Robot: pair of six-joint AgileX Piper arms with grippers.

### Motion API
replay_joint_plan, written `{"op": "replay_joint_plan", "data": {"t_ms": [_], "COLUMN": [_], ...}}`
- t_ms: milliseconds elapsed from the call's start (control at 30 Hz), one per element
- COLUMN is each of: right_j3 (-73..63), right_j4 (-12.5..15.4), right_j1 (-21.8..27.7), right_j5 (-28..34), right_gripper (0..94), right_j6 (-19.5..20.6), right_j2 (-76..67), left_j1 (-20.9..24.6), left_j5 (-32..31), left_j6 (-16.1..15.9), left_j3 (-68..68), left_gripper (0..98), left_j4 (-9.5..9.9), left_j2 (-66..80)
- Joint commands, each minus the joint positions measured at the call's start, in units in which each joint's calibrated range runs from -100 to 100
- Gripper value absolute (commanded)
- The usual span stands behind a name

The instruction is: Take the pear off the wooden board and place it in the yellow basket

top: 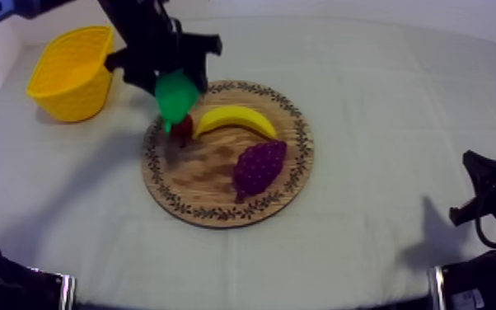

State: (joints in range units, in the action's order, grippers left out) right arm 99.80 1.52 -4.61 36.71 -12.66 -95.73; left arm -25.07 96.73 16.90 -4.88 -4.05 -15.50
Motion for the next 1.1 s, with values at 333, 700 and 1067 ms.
{"op": "replay_joint_plan", "data": {"t_ms": [333, 700, 1067], "right_j3": [0.0, 0.0, 0.0], "right_j4": [0.0, 0.0, 0.0], "right_j1": [0.0, 0.0, 0.0], "right_j5": [0.0, 0.0, 0.0], "right_gripper": [0.2, 0.2, 0.2], "right_j6": [0.0, 0.0, 0.0], "right_j2": [0.0, 0.0, 0.0], "left_j1": [1.0, 5.8, 14.6], "left_j5": [3.1, 3.1, 3.0], "left_j6": [-0.4, -2.2, -6.4], "left_j3": [-12.2, -9.7, -10.8], "left_gripper": [51.3, 52.0, 53.2], "left_j4": [-1.38, -0.76, 1.14], "left_j2": [6.5, 7.2, 4.1]}}
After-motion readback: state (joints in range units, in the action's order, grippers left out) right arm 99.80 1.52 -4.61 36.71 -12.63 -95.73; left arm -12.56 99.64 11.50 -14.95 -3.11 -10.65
